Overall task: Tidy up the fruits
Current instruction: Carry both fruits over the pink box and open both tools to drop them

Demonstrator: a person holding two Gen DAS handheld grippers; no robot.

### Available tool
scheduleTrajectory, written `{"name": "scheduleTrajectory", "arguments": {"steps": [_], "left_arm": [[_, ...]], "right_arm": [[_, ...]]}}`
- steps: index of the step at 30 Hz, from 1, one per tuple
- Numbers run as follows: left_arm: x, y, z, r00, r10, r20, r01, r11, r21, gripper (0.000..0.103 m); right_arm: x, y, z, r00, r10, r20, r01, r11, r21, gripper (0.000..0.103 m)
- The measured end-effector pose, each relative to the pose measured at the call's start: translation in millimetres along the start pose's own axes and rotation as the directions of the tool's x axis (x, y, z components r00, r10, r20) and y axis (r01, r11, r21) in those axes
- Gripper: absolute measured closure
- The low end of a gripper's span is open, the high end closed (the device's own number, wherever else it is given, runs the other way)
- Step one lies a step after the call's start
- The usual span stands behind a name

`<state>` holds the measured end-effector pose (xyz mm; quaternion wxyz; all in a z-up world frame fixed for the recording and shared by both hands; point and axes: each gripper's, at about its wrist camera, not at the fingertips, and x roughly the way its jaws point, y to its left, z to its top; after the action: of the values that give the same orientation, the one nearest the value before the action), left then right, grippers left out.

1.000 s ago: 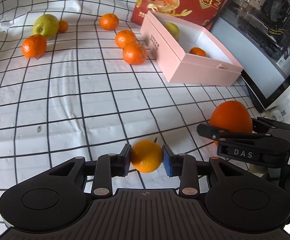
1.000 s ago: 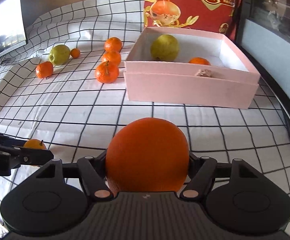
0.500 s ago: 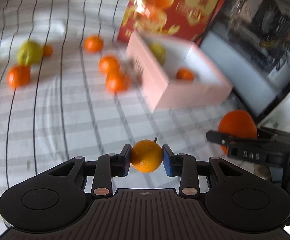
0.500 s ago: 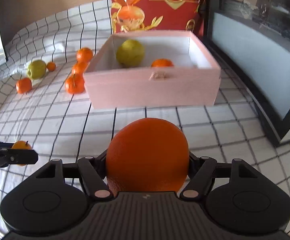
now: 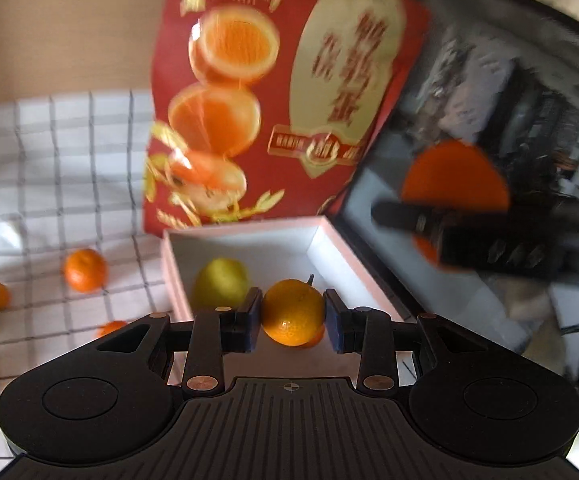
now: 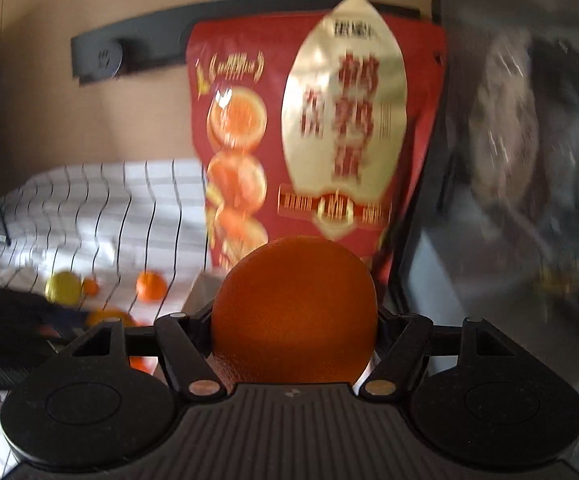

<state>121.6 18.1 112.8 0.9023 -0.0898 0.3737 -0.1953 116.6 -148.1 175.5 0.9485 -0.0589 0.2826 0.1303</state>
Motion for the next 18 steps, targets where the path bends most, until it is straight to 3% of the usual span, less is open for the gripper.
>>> {"name": "scheduleTrajectory", "arguments": {"steps": [3,5,9,14,18], "left_arm": [[45,6,2,0.989,-0.017,-0.145,0.010,0.999,-0.048,0.065],[63,6,-5,0.980,0.004,-0.197,-0.007,1.000,-0.019,0.065],[67,3,-13,0.984,0.092,-0.152,-0.080,0.993,0.086,0.066],[39,13,-11,0.996,0.076,-0.041,-0.073,0.994,0.081,0.066],[20,21,-10,0.998,0.048,-0.027,-0.048,0.999,0.025,0.066]], "right_arm": [[28,-9,21,0.999,0.015,-0.047,-0.015,1.000,-0.006,0.032],[49,-14,24,0.995,0.020,-0.098,-0.020,1.000,-0.005,0.032],[98,-19,12,0.971,0.037,-0.237,-0.031,0.999,0.028,0.032],[151,-16,-10,0.931,0.030,-0.363,-0.011,0.998,0.054,0.032],[177,-7,-18,0.916,-0.014,-0.401,0.019,1.000,0.007,0.032]]}}
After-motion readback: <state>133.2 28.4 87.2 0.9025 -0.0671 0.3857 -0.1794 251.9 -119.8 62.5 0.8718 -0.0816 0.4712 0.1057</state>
